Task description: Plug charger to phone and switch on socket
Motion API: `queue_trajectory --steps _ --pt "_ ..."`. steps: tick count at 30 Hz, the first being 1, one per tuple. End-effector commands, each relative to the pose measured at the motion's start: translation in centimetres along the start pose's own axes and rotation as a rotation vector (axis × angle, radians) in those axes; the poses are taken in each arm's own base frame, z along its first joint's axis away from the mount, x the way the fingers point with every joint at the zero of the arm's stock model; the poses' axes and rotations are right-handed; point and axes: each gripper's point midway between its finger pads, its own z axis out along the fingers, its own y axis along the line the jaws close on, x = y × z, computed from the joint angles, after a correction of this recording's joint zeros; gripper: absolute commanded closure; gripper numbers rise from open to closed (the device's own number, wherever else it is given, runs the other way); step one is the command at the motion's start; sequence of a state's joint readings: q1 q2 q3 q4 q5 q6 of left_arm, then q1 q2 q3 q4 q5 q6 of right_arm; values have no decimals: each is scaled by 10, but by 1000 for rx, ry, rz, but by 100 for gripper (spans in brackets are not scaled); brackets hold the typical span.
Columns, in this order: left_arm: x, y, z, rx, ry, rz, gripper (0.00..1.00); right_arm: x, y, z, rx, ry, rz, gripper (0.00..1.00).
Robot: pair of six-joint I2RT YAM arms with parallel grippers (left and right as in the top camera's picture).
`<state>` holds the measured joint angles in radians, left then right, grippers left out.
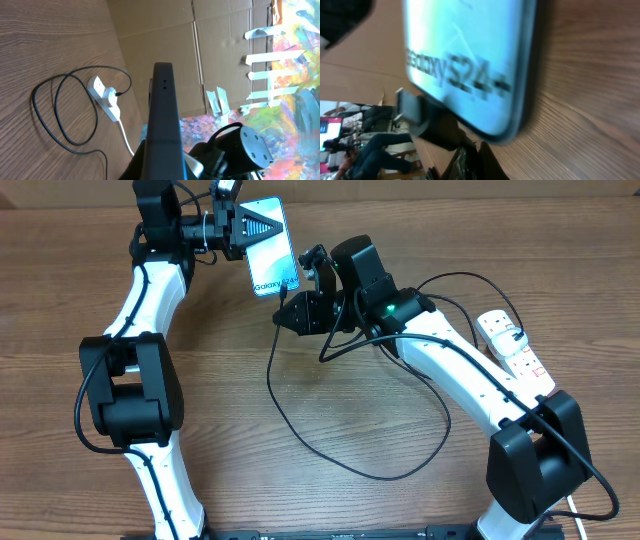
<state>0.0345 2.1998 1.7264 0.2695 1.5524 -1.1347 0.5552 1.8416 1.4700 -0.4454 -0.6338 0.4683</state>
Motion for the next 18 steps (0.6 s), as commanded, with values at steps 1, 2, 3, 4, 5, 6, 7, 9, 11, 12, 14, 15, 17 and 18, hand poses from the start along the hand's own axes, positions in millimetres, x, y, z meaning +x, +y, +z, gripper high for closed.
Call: queue_trajectory --steps 1,2,3,4,5,6,7,9,11,12,14,15,17,18 --pt "3 -12 -2 11 22 19 96 -1 -19 -5 126 -17 39 96" --pt "2 -12 -4 10 18 22 96 6 -30 -6 179 3 61 96" --pt "1 -11 -6 9 13 22 96 15 -42 -9 242 29 87 96" --pt "-1 -11 -12 6 1 22 96 36 -67 -18 377 84 142 96" --pt "-2 -11 -16 4 -6 22 96 47 -76 -22 437 115 155 96" --pt "-3 -10 -19 3 -12 22 96 61 -84 -27 498 162 153 96" --pt "-4 -10 -22 1 -19 22 96 75 -89 -28 533 206 140 96" --pt "-6 -10 -27 -1 -28 22 96 98 -91 -19 538 270 105 96" --pt "-6 -10 -30 -3 -33 22 96 119 -91 -4 526 301 75 96" --pt "-7 -10 -31 -3 -35 22 96 127 -90 2 521 313 62 95" --pt "-7 -9 -32 -4 -38 21 96 143 -92 10 525 340 46 92" --pt "-7 -9 -32 -4 -38 21 96 148 -94 10 543 345 40 87" --pt "-7 -9 -32 -4 -38 21 96 148 -105 7 616 326 41 73" --pt "-7 -9 -32 -4 -37 22 96 145 -114 3 668 301 42 73"
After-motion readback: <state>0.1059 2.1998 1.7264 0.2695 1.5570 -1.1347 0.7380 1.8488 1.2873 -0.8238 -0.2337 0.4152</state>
